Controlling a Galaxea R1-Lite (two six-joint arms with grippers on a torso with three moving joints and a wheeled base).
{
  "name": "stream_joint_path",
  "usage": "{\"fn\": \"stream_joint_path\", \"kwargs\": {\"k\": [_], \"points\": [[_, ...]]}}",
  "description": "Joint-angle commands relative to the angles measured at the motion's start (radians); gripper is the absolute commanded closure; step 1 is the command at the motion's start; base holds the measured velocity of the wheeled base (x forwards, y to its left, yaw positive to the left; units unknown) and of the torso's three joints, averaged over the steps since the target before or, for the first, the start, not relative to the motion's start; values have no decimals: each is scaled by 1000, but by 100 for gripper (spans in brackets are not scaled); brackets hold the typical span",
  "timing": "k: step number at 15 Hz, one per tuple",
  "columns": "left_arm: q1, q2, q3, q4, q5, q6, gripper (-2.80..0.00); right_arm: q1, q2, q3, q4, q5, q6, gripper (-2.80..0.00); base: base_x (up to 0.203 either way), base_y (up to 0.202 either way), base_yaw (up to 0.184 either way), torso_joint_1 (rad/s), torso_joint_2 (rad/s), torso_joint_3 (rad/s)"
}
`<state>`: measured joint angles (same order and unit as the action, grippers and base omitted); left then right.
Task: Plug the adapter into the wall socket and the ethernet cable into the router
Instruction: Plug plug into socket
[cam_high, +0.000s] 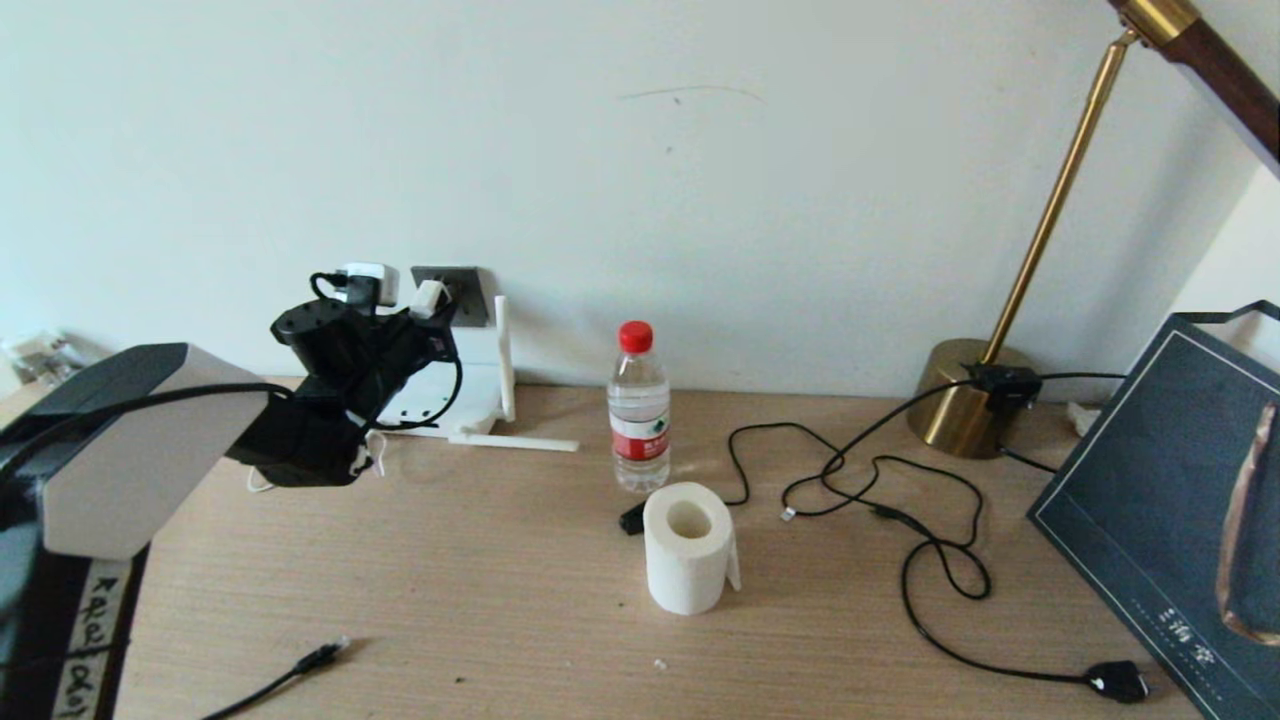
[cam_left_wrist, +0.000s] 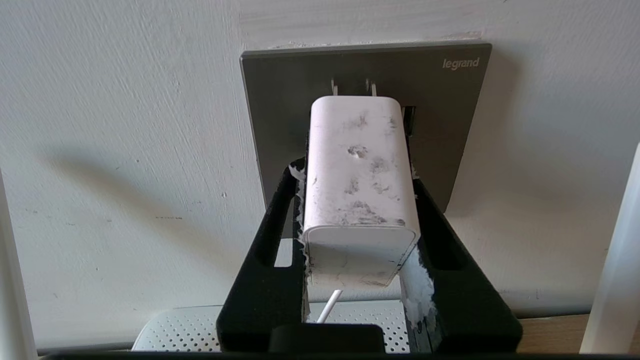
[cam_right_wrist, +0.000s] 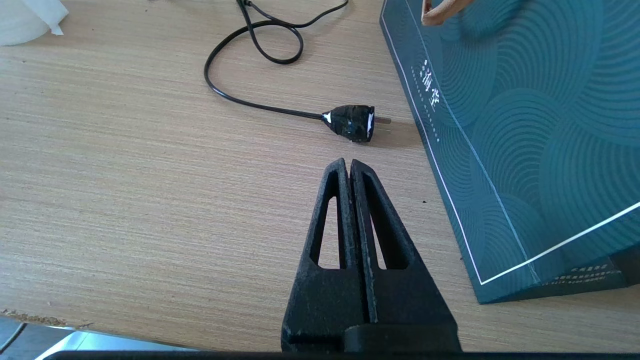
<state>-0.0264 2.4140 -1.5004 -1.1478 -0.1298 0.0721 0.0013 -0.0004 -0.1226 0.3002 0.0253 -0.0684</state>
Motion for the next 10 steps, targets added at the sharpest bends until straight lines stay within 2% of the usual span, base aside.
{"fn": "stream_joint_path", "kwargs": {"k": [1,10], "points": [[0,4,0,-7,-1,0,0,0,0,0,2,-1,-1,0,0,0,0,0,0,0],[-1,-1,12,-17,2,0,0,0,0,0,2,0,-1,0,0,0,0,0,0,0]]}}
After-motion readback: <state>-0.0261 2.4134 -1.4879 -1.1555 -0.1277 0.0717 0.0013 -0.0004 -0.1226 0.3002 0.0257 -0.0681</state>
